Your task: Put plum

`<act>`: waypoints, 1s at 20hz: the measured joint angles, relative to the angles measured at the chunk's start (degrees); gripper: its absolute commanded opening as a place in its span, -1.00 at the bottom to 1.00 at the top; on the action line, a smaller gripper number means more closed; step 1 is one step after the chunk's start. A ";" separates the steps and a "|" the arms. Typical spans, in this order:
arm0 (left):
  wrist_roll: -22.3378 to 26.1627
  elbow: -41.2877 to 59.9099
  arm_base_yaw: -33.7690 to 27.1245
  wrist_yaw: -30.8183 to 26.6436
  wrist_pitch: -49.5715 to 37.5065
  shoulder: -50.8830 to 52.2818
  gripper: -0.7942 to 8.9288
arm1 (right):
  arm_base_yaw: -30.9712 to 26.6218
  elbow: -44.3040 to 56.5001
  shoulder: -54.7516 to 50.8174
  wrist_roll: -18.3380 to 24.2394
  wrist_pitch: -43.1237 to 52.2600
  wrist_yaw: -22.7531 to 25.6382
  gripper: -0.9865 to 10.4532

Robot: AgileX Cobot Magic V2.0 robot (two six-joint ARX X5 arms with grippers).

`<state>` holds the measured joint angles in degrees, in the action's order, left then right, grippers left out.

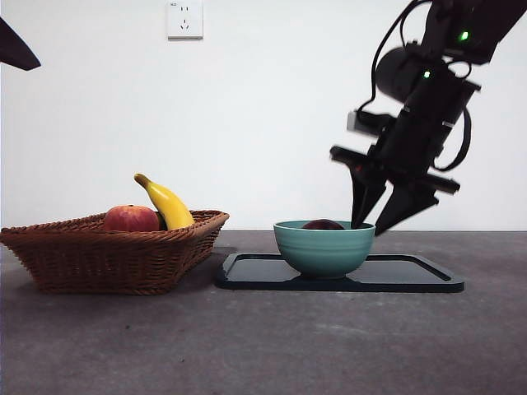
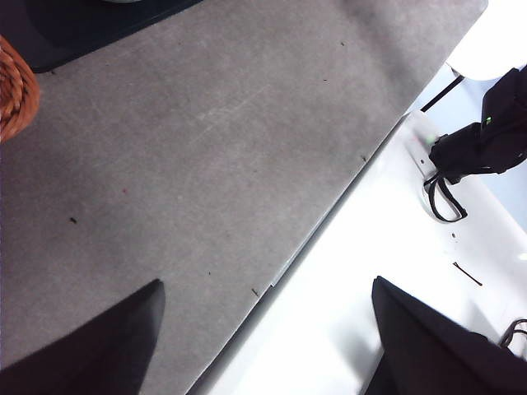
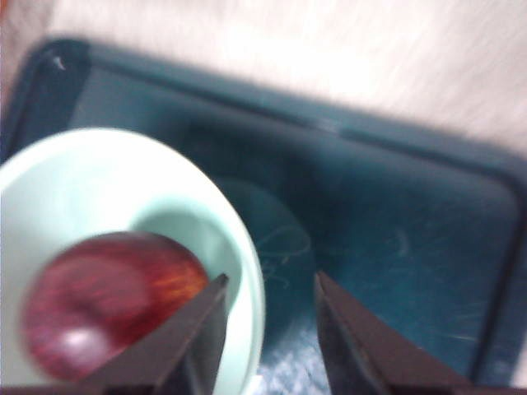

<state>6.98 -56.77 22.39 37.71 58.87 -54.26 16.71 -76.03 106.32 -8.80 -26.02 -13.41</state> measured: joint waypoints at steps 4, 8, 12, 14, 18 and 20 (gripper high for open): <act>0.00 0.00 0.00 0.00 0.00 0.00 -0.01 | -0.24 0.00 -8.63 0.02 -2.86 -0.04 -0.53; 0.00 0.00 0.00 0.00 0.00 0.00 -0.01 | -0.22 -0.02 -20.46 1.11 -10.12 -3.13 -0.53; 0.00 0.00 0.00 0.00 -0.26 0.00 -0.01 | -0.22 -0.07 -32.30 3.58 -18.29 -3.34 -0.53; 0.02 0.00 0.00 0.00 -0.28 0.00 -0.01 | -0.22 -0.07 -37.13 4.72 -22.86 -3.34 -0.53; 0.02 0.00 0.00 0.00 -0.31 0.00 -0.01 | -0.22 3.34 -46.29 5.62 -25.86 -3.56 -0.53; 0.02 0.00 0.00 0.00 -0.28 0.00 -0.01 | -0.22 7.56 -50.80 5.64 -26.03 -4.87 -0.53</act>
<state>7.01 -56.77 22.39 37.71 58.59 -54.26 16.49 -68.47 55.53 -3.16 -52.05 -18.28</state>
